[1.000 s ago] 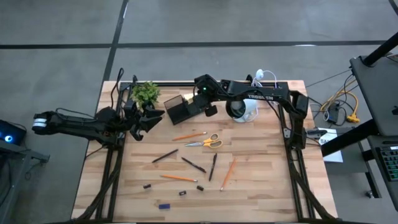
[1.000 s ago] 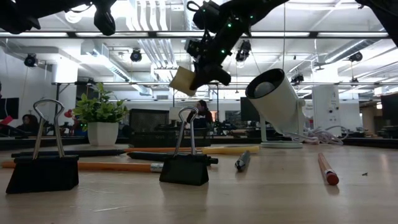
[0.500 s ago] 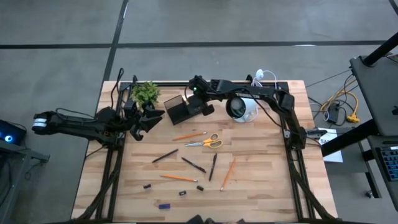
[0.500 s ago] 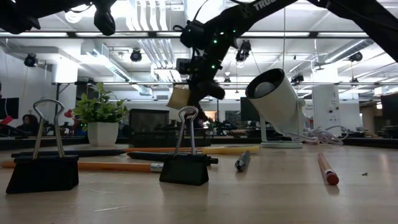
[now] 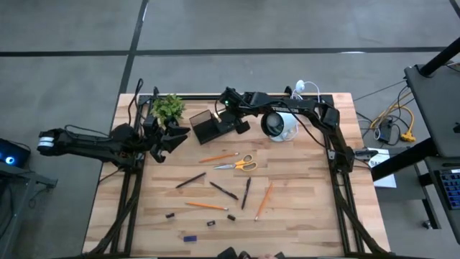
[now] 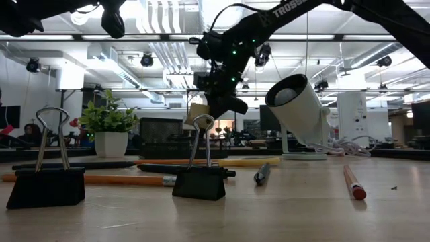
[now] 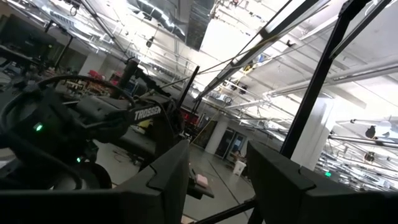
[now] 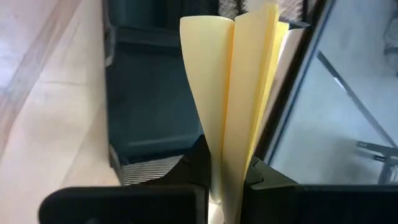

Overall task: Pick and place office supplies into organizer
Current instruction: Put the yellow sticky note into the black desk organizer

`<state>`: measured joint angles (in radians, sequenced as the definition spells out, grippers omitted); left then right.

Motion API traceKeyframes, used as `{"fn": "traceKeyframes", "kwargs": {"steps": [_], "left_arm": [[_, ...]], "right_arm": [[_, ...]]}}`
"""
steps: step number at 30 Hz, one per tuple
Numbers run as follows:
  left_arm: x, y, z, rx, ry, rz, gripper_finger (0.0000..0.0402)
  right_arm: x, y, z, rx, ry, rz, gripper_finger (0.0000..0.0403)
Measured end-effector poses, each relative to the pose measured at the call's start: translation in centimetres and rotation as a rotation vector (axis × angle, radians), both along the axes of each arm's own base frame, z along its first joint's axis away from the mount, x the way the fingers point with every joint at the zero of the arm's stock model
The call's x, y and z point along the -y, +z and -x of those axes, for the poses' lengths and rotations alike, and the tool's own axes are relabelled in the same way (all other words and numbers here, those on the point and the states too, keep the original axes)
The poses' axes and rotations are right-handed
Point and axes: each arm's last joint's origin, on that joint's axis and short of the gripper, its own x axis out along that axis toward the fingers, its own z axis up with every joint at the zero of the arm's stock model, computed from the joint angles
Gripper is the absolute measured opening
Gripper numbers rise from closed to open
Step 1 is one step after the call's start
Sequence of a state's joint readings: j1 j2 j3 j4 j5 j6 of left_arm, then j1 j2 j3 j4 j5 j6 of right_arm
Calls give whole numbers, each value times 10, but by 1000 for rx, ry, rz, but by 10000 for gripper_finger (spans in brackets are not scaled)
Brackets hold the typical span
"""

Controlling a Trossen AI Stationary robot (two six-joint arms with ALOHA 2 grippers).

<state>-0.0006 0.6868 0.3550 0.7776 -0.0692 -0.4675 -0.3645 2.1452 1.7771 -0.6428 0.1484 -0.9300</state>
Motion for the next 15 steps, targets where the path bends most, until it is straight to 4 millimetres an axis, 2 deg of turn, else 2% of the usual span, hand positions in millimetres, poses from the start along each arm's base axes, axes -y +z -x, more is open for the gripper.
{"fn": "traceKeyframes", "kwargs": {"steps": [5,15], "left_arm": [[0,0,0,0,0,0,146],[-1,0,-1,-3,17,8,146]], "right_arm": [[1,-13,-2,-21,-18,-19,11],[3,-15,-3,-3,-24,-33,11]]}}
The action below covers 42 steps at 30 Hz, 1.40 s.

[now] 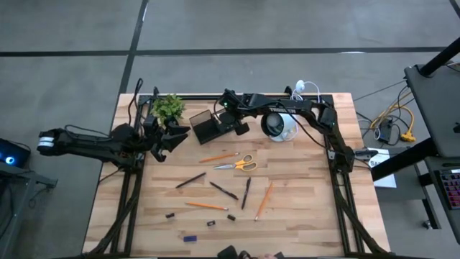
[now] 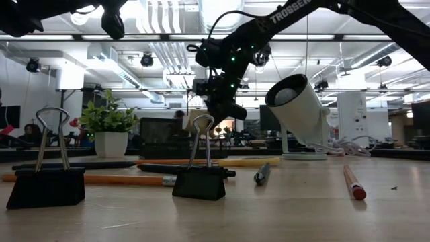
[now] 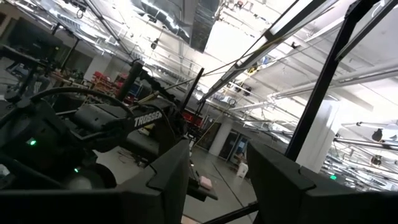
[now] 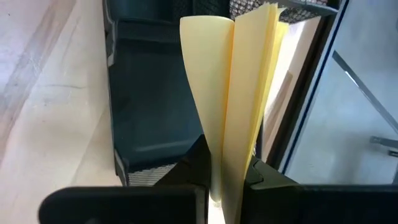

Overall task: Pick and place office supplies into organizer
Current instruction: Put the yellow sticky note into the black desk organizer

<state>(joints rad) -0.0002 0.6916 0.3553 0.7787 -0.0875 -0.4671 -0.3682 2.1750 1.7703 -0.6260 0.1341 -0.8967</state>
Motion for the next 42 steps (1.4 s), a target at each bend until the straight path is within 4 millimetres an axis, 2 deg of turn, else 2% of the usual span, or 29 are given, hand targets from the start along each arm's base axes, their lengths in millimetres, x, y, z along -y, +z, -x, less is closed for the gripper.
{"fn": "traceKeyframes", "kwargs": {"steps": [18,42], "left_arm": [[0,-2,-5,-11,11,5,146],[-1,-4,-12,-6,20,10,146]], "right_arm": [[5,-4,0,20,8,5,11],[8,-23,4,54,-9,-5,11]]}}
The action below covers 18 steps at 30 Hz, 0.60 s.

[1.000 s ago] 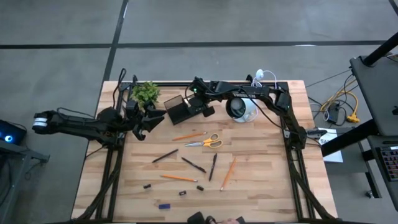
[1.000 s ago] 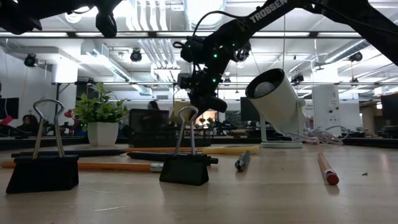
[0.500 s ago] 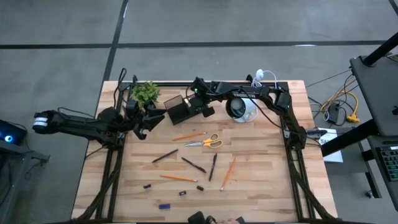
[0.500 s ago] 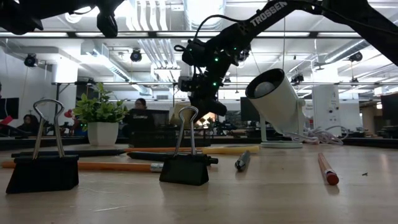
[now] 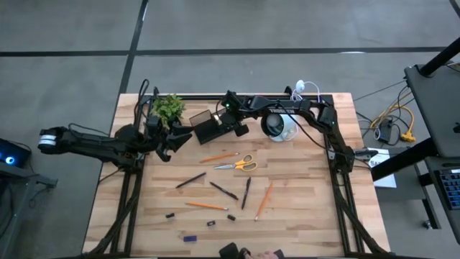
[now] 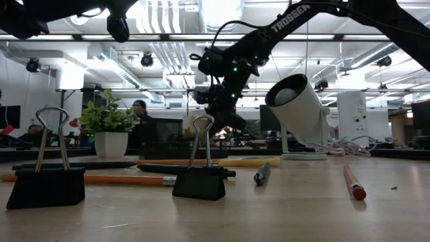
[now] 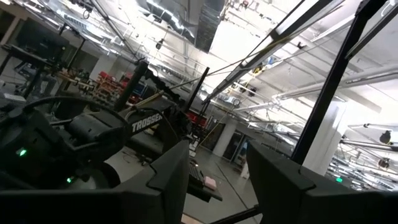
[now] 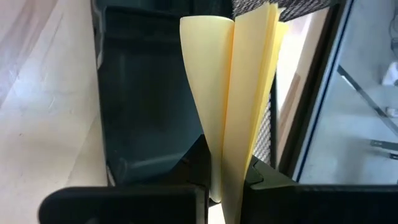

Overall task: Pick and place office supplies into organizer
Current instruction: Put the yellow sticky note into the black desk organizer

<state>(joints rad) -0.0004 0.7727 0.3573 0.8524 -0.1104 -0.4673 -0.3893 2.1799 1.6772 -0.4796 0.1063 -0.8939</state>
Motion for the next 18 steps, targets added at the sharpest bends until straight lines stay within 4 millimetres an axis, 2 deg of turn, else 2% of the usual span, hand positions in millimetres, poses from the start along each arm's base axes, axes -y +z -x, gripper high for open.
{"fn": "traceKeyframes", "kwargs": {"steps": [7,14,18], "left_arm": [[0,-1,-1,-2,0,0,146],[0,0,-1,1,-1,1,146],[0,1,-1,9,-11,22,146]], "right_arm": [[3,0,-1,24,-8,8,11],[5,-24,-4,-40,-18,9,11],[6,-19,-5,-36,-27,32,11]]}}
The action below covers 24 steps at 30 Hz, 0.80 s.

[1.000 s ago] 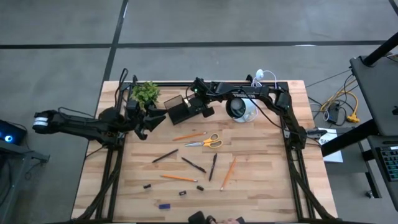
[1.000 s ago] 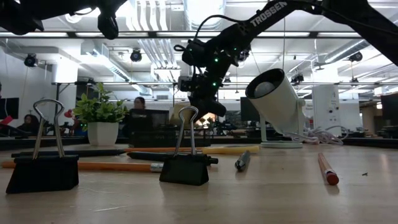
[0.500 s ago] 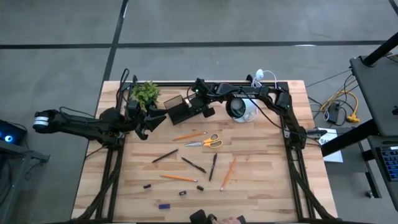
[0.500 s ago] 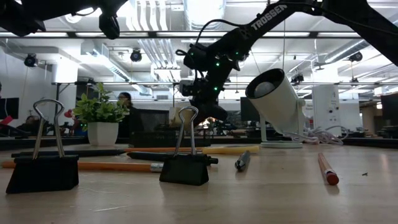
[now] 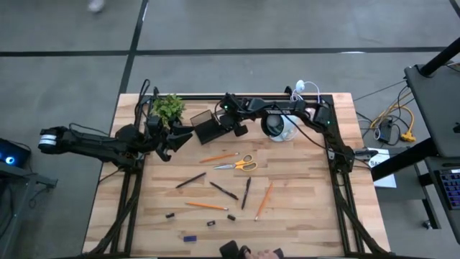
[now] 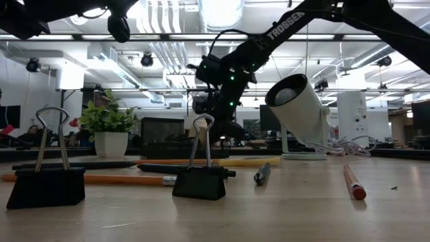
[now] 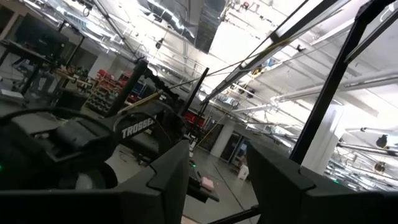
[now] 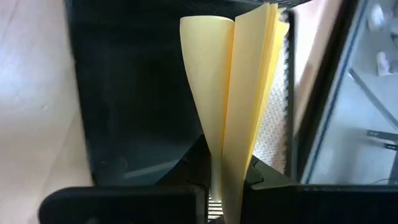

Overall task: Pick and place office supplies into organizer
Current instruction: Put the yellow sticky note into the black desk organizer

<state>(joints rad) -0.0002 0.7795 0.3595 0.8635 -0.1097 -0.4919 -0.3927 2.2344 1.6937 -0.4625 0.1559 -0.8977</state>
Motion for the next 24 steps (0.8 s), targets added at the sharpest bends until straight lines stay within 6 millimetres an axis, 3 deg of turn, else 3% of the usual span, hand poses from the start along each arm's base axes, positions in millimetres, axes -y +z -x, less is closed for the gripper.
{"fn": "traceKeyframes", "kwargs": {"steps": [24], "left_arm": [[0,-1,0,0,-1,1,146]], "right_arm": [[-2,1,3,-56,30,-13,11]]}}
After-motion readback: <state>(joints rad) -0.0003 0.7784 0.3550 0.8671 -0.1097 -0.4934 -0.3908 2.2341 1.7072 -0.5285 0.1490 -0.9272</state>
